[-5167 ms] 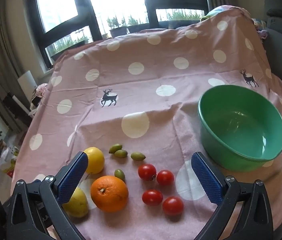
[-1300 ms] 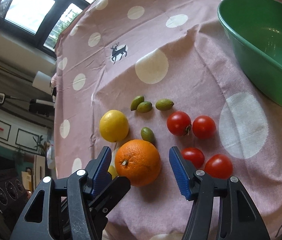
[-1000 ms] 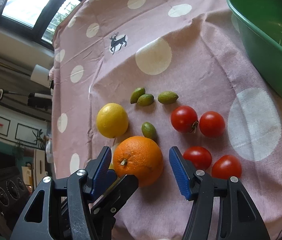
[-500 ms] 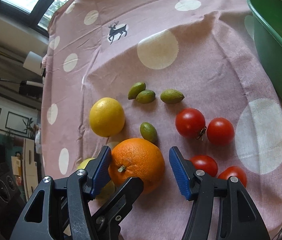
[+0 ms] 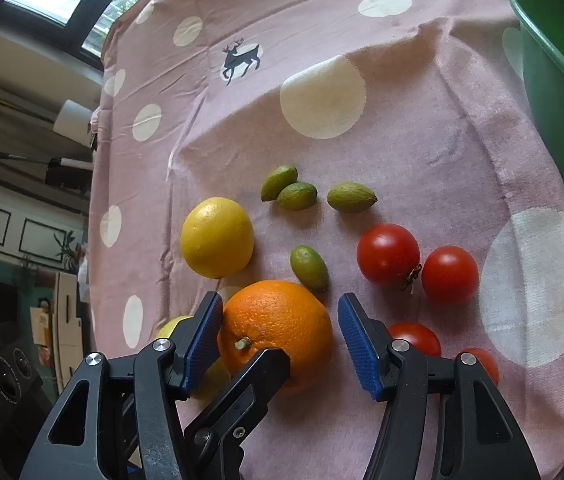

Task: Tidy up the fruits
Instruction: 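Move the right tool toward the orange, fingers open around it, then close the right tool's fingers on the orange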

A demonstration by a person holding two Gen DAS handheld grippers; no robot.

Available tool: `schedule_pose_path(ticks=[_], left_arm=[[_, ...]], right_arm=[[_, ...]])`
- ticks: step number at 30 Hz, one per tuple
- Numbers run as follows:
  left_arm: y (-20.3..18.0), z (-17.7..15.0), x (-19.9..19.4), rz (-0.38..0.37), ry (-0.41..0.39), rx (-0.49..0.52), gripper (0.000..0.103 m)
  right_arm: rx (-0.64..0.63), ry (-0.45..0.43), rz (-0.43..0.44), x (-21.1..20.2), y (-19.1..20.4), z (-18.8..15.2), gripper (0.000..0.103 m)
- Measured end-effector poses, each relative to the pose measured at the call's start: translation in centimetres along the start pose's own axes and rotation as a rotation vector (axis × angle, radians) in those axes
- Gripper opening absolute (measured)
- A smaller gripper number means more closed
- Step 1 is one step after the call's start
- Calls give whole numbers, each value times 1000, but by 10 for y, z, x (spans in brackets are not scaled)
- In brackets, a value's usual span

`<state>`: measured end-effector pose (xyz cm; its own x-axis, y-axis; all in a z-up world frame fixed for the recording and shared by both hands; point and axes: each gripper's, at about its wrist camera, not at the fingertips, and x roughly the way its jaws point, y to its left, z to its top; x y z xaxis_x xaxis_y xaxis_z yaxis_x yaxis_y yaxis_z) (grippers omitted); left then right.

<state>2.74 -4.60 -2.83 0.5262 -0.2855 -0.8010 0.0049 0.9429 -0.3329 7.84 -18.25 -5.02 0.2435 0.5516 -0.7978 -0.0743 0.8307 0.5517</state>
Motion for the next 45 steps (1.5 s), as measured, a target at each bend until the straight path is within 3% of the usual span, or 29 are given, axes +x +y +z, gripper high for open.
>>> schedule_pose_path(ticks=[5, 10, 14, 16, 21, 24, 35, 40, 45], left_arm=[[-4, -1, -3, 2, -14, 9, 45], [-17, -1, -13, -1, -81, 65, 44], [-21, 0, -12, -86, -68, 59, 31], [-24, -1, -10, -89, -66, 62, 30], [-30, -4, -12, -39, -71, 83, 33], [-22, -4, -10, 22, -50, 62, 52], [-8, -2, 5, 43, 5, 12, 56], [-8, -1, 8, 31, 3, 11, 56], [-8, -1, 10, 22, 5, 9, 47]], right_arm=[[-5, -19, -16, -3, 3, -2, 61], [-13, -58, -1, -15, 4, -5, 61], [-34, -73, 72, -24, 7, -7, 60], [-32, -77, 59, -25, 6, -7, 60], [-13, -63, 38, -23, 2, -8, 60], [-10, -65, -9, -23, 1, -9, 60], [-20, -25, -85, -8, 4, -6, 61], [-11, -24, -76, -7, 3, -3, 61], [-7, -22, -37, -4, 0, 0, 61]])
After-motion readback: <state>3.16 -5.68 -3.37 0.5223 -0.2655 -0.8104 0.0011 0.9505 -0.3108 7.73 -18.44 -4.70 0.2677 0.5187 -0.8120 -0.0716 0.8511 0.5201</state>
